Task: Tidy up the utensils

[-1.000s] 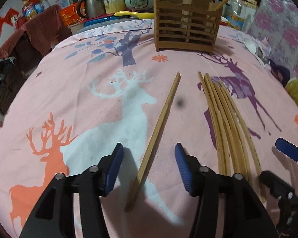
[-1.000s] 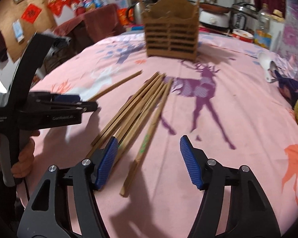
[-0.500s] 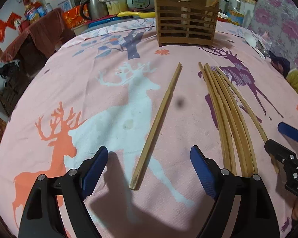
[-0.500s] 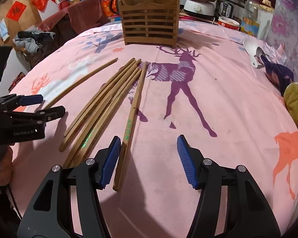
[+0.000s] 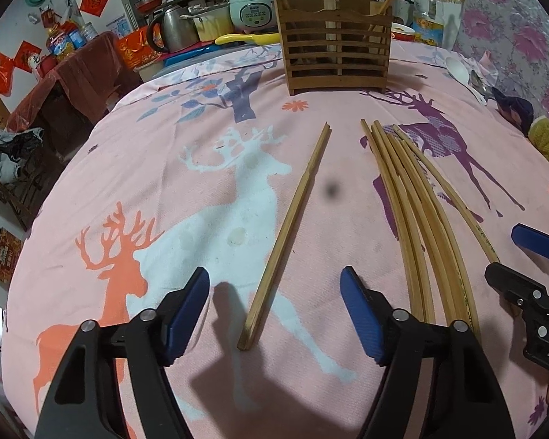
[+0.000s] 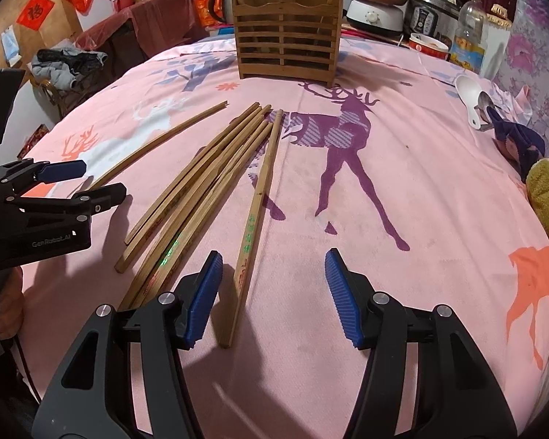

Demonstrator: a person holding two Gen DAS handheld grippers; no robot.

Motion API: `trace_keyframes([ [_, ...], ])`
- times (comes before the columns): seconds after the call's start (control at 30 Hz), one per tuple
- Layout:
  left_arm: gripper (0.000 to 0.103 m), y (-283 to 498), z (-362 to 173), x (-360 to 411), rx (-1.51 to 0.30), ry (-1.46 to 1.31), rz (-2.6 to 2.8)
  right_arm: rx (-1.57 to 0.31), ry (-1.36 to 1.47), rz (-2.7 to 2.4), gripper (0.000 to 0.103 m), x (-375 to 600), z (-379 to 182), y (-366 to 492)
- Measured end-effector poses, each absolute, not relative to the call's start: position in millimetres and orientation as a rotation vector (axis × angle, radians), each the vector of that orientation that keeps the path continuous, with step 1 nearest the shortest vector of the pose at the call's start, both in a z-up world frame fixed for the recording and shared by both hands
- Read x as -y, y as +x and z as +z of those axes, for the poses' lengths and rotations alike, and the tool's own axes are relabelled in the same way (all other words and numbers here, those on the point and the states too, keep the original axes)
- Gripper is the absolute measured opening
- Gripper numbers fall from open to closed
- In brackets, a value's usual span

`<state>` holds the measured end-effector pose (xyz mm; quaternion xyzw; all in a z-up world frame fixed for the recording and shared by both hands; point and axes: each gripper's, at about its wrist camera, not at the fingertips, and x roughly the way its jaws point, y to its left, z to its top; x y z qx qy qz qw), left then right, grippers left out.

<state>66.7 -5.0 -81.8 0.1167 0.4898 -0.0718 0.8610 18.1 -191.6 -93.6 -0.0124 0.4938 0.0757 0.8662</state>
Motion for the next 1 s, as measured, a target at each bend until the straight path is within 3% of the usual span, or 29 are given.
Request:
trace_keyframes([
  [0.17,0.071,59.6,-82.4,10.7,-1.02,0.279,-0.169,-1.036,-0.031,0.166,0.051,189.1,-93.0,10.9],
  [0.43,0.071,59.8,-84.2,8.5,-1.041,0.255,-0.187,-1.037,-0.055,0.169,0.023,177.2,-91.1,-0.6],
  [0.7,0.071,56.5,-84.0,10.6,-1.035,0.27,-0.176,-1.03,-0.089,0.146,0.023,171.9,-90.0,-3.3],
  [1.0,0.036,47.2,-82.6,12.7,-1.047,0.229,-0.255,-1.04,-0.023,0.18,0.019,179.3,-90.8,-3.0],
])
